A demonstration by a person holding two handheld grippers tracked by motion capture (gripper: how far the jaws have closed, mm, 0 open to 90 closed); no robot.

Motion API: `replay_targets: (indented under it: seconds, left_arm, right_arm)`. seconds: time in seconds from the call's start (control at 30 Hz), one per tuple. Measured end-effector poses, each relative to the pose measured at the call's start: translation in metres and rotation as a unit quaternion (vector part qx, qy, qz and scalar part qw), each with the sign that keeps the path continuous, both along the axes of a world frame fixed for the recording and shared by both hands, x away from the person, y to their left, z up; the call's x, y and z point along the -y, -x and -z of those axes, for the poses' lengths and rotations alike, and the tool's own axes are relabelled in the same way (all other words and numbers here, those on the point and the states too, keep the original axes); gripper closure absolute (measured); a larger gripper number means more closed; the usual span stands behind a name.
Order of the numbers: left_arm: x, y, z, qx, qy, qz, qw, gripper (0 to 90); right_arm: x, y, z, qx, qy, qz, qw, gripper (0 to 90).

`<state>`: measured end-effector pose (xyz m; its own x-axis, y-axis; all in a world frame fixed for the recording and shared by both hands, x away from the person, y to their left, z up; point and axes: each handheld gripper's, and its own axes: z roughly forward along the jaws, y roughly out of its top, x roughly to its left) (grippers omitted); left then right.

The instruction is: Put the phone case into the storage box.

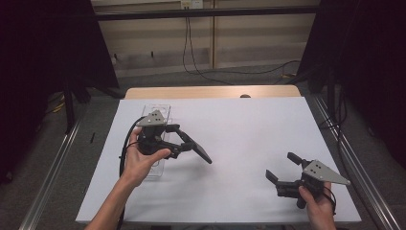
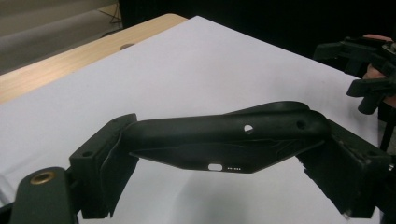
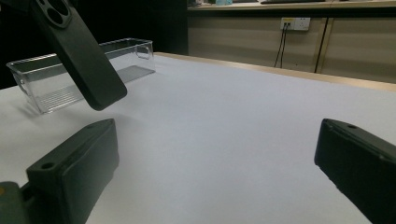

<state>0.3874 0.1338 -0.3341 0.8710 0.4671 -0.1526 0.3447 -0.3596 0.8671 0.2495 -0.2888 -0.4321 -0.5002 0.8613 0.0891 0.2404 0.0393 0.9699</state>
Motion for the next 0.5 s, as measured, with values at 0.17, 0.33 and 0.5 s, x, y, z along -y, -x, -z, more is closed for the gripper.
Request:
replay_targets:
  seconds: [0.17,0.33,0.5]
  left_arm:
    - [-0.005,-0.002,-0.009,0.008,0.000,-0.011,0.9999,14.3]
    - [-0.010,-0.007,-0.013,0.008,-0.001,-0.024,0.9997,14.3]
    - [-0.015,-0.012,-0.016,0.006,0.002,-0.030,0.9995,14.2]
  right_arm:
    - [0.002,0.001,0.002,-0.003,0.002,0.005,1.0000,0.0]
    - [0.004,0.002,0.001,0.000,-0.001,0.007,1.0000,0.0]
    - [0.003,0.001,0.002,-0.001,0.001,0.013,0.9999,0.0]
